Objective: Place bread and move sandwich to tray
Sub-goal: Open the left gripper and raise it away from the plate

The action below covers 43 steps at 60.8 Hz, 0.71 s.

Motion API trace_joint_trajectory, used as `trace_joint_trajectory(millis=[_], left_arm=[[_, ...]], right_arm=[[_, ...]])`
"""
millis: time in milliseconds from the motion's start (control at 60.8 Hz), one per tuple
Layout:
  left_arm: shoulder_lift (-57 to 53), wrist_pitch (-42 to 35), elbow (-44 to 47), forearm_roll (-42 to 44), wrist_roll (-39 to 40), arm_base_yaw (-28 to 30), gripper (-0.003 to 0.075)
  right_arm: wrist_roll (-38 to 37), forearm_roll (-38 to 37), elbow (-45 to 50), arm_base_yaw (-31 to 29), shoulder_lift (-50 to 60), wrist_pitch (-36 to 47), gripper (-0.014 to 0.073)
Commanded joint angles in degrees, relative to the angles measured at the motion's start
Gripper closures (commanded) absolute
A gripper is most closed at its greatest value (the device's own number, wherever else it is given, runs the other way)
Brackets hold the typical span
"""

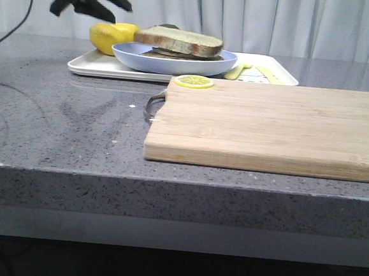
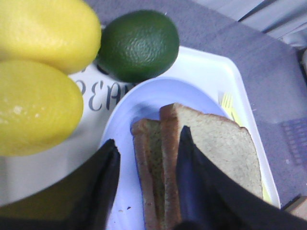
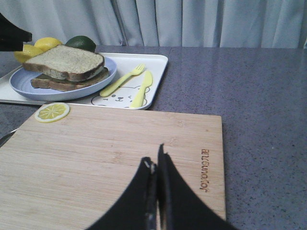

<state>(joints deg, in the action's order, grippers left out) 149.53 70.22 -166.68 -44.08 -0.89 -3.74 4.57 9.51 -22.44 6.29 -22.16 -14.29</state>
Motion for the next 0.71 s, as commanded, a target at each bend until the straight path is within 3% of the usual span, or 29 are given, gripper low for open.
trace_joint_trajectory(millis=[0, 132, 181, 444, 691], left_arm=[[-4.7, -0.4, -5.7, -3.1, 0.9, 1.0, 0.0468], [-5.4, 1.8, -8.4, -3.5, 0.9, 1.1, 0.064], [-6.0, 1.8, -8.4, -3.5, 0.9, 1.1, 0.0743], [-9.1, 1.8, -8.4, -10.1, 0.9, 1.1, 0.0741], [-14.0, 1.8, -8.4, -9.3, 0.9, 0.5, 0.0741]], right_arm=[[0.0, 0.0, -1.6, -0.3, -0.2, 4.3, 0.0654], [0.0, 0.0, -1.6, -0.3, -0.2, 4.3, 0.0654], [0.0, 0.0, -1.6, -0.3, -0.2, 4.3, 0.0654], [0.0, 0.0, -1.6, -0.3, -0.2, 4.3, 0.0654], [0.0, 0.0, -1.6, -0.3, -0.2, 2.8, 0.0654]])
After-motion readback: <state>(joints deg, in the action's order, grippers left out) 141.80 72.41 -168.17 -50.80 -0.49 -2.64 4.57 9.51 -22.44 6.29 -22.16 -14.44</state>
